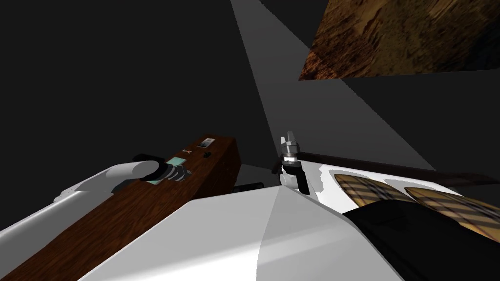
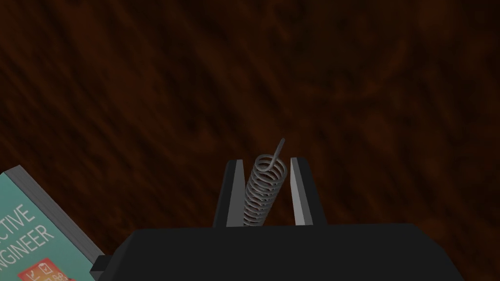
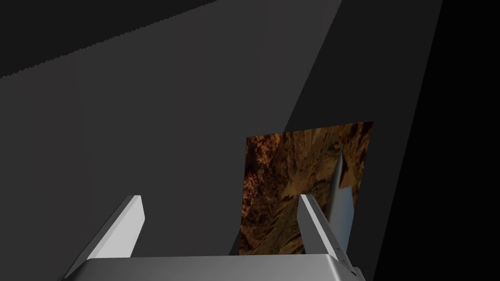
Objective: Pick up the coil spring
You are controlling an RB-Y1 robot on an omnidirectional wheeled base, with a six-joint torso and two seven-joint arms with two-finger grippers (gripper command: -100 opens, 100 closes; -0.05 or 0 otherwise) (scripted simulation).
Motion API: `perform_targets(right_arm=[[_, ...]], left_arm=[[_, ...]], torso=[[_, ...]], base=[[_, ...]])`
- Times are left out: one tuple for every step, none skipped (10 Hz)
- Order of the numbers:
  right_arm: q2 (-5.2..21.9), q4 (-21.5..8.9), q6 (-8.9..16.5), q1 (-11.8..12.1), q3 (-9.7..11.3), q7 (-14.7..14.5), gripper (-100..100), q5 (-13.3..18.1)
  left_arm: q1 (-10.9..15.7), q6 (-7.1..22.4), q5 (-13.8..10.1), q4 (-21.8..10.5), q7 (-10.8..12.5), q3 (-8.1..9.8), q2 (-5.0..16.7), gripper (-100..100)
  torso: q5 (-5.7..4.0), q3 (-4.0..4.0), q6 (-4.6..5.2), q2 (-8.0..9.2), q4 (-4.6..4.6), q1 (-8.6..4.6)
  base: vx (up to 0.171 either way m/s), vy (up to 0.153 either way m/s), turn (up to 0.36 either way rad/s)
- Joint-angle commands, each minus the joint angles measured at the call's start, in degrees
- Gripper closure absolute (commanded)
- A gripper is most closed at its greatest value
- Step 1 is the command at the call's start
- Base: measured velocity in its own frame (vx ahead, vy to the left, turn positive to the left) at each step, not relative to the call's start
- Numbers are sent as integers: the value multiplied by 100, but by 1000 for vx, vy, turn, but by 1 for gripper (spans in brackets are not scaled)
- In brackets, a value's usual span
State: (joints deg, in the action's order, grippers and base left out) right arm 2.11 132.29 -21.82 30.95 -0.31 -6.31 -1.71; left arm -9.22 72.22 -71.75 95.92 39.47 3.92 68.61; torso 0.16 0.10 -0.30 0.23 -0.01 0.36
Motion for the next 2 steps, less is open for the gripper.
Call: perform_targets(right_arm=[[0,0,0,0,0,0,0,0],[0,0,0,1,0,0,0,0]], left_arm=[[0,0,0,0,0,0,0,100],[0,-2,0,6,35,-3,1,0]], torso=[[0,0,0,0,0,0],[-2,-7,-1,-13,-3,-8]], base=[[-24,19,-12],[-6,4,3]])
